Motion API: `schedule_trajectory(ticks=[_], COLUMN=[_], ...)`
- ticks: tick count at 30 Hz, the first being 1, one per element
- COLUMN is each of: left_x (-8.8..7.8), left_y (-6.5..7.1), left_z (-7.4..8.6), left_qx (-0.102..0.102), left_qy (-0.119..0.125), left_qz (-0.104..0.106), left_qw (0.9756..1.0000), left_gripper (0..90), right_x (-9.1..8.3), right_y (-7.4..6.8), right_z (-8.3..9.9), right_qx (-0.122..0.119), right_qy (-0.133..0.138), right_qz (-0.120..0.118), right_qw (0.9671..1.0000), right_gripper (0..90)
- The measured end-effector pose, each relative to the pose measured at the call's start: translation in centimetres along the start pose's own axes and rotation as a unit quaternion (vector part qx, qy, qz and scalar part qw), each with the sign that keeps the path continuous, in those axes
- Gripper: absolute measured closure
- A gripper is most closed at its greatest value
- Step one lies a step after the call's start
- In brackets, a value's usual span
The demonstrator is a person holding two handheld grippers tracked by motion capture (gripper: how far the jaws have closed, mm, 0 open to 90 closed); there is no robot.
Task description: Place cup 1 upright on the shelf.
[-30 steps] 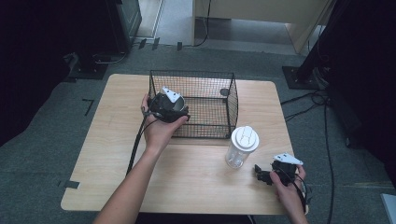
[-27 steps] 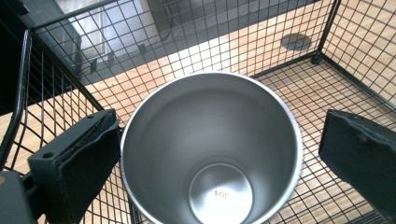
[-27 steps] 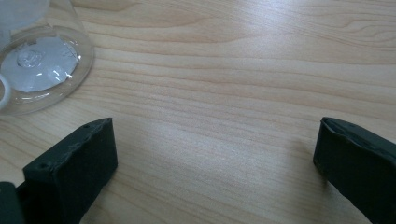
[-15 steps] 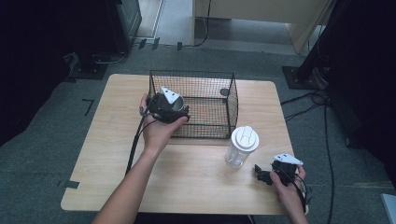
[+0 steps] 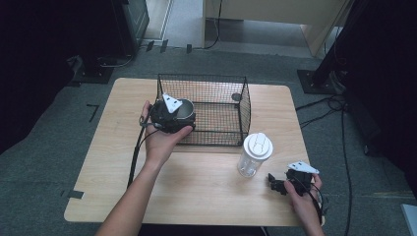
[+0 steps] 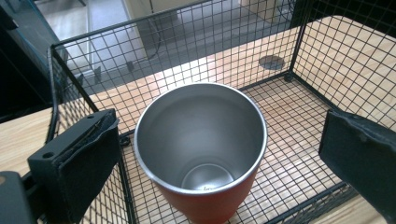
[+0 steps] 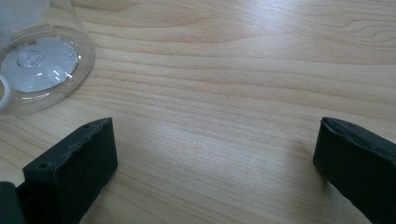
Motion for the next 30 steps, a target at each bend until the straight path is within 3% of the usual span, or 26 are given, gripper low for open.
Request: schedule_trajectory(ticks=[14, 30], left_x=[-2.6, -4.9], left_y=[-0.7, -2.1], left_z=[1.4, 4.7], left_qx=[-0.003, -0.014], left_qy=[0.016, 0.017], left_qz=[0.0, -0.003], left_qw=[0.9999, 0.9998], left_gripper=[0.0, 0.0], right_x=[0.0, 0.0], right_y=[0.0, 0.0], right_z=[0.0, 0.0], right_qx=[0.0, -0.001], right_qy=[0.0, 0.001], right_qz=[0.0, 0.0], right_qw=[1.0, 1.0], right_gripper=[0.0, 0.0])
Point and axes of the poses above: each handheld gripper's, and its own axes: x roughly forward along the jaws, z roughly out of its underside, y roughly to its right, the point moved 1 cm from there along x, roughly forward along the jaws, and after that the axes turned 13 degrees about z, right-handed, at the moved point
